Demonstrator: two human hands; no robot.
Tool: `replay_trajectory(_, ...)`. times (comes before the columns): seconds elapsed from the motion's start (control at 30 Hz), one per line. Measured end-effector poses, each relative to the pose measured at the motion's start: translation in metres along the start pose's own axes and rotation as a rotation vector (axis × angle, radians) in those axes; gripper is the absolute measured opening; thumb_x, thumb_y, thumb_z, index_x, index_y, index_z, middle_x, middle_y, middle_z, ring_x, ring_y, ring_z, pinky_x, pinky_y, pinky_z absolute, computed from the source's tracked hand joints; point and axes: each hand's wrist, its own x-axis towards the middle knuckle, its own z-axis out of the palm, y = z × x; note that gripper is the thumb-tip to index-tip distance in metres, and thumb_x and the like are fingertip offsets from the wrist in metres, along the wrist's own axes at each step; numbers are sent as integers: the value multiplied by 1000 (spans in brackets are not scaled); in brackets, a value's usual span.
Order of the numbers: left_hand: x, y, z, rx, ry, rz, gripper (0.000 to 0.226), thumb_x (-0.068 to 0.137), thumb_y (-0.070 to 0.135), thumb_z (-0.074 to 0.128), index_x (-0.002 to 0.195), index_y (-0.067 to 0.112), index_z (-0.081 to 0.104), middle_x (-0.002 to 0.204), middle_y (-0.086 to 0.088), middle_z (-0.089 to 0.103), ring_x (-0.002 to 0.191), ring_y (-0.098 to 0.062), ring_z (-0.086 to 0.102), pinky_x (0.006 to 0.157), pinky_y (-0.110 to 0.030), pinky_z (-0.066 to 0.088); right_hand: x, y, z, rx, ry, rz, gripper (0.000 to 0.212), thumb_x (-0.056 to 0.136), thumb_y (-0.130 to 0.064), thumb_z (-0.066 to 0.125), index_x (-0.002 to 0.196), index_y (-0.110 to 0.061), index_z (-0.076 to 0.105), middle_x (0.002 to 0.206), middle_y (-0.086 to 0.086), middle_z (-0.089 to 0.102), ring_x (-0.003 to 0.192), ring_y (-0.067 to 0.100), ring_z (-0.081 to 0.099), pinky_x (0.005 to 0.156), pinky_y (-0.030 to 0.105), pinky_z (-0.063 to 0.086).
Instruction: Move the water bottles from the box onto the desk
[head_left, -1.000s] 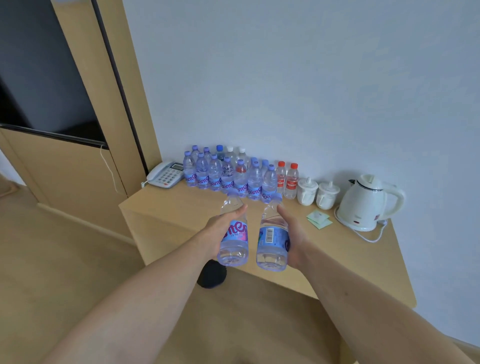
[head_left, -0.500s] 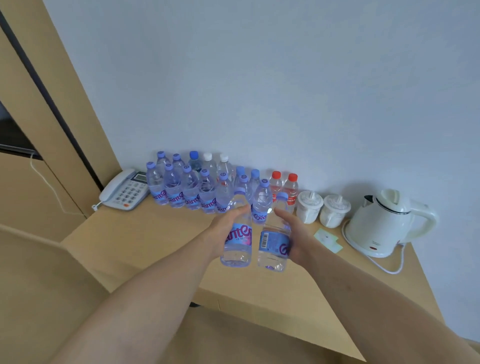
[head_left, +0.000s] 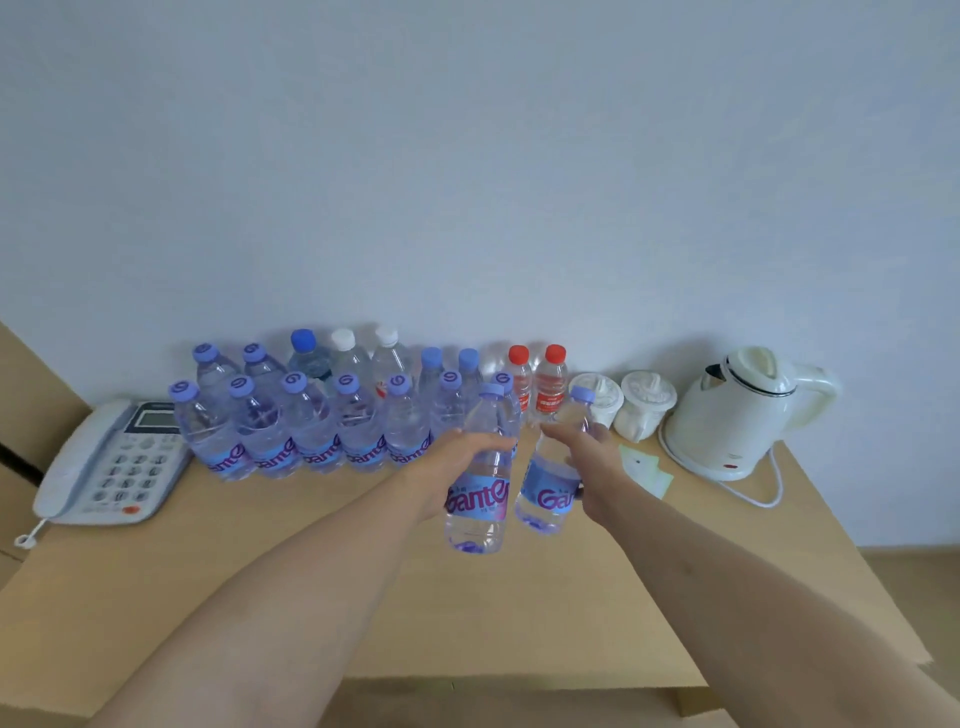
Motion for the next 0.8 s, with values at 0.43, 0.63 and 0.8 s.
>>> replay_trajectory(0.43,39,-8,-7,75,-137,-28,46,59,28,91,99,16,72,99,-10,78,93,-29,73,104,-53,53,54,-8,14,-351,166,-147,57,59,-42,81,107,-27,55,94,-6,67,86,16,65,66,36,54)
replay_trajectory(0.63,32,-8,-15,46,-100,-82,48,59,21,90,101,18,67,100,-6,77,93,-26,72,105,-51,52,67,-11,31,-366,145,-180,60,64,-37,86,109,-25,49,96,-10,59,86,12,59,72,36,49)
replay_trajectory(0.8,27,-5,-22,36,-41,-87,70,60,19,92,122,15,60,104,-3,78,103,-28,74,106,-53,52,75,-18,35,-349,165,-181,60,65,-43,88,107,-22,52,94,-7,62,83,13,60,65,32,46)
